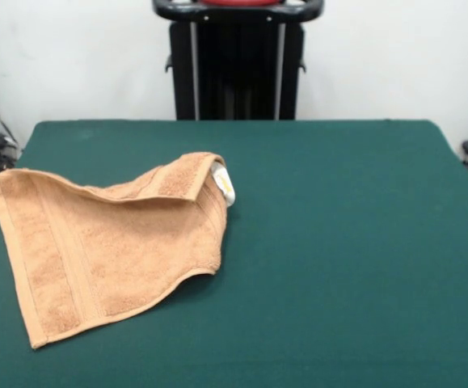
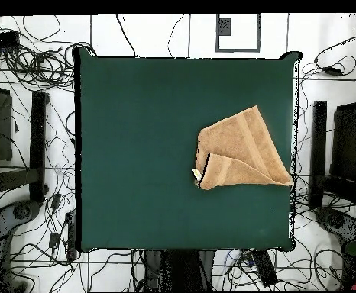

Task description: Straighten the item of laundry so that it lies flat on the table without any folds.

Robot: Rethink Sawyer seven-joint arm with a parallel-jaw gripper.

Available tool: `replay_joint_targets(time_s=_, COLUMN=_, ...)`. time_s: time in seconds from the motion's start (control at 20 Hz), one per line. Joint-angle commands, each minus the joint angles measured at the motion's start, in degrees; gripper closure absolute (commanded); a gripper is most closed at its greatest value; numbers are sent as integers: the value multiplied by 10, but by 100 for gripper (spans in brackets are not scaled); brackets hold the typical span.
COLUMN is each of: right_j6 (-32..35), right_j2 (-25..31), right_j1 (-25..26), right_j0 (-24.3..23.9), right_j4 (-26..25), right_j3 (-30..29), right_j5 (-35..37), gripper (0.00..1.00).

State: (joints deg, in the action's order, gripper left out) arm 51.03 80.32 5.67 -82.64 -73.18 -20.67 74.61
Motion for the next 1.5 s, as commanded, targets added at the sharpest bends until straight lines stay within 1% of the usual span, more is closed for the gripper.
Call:
replay_joint_targets(time_s=0.05, right_j6=-134, right_j2=-3, right_j1=26, right_j0=43, right_j4=-30, right_j3=42, right_j5=23, gripper=0)
replay_joint_targets(time_s=0.25, right_j6=-149, right_j2=14, right_j1=31, right_j0=45, right_j4=-42, right_j3=57, right_j5=28, gripper=0)
replay_joint_targets(time_s=0.55, right_j6=-153, right_j2=20, right_j1=36, right_j0=43, right_j4=-43, right_j3=60, right_j5=27, gripper=0)
replay_joint_targets(time_s=0.75, right_j6=-143, right_j2=14, right_j1=38, right_j0=39, right_j4=-27, right_j3=53, right_j5=19, gripper=0)
replay_joint_targets(time_s=1.15, right_j6=-163, right_j2=20, right_j1=35, right_j0=41, right_j4=-41, right_j3=59, right_j5=25, gripper=0)
replay_joint_targets(time_s=1.5, right_j6=-180, right_j2=40, right_j1=40, right_j0=41, right_j4=-55, right_j3=70, right_j5=26, gripper=0)
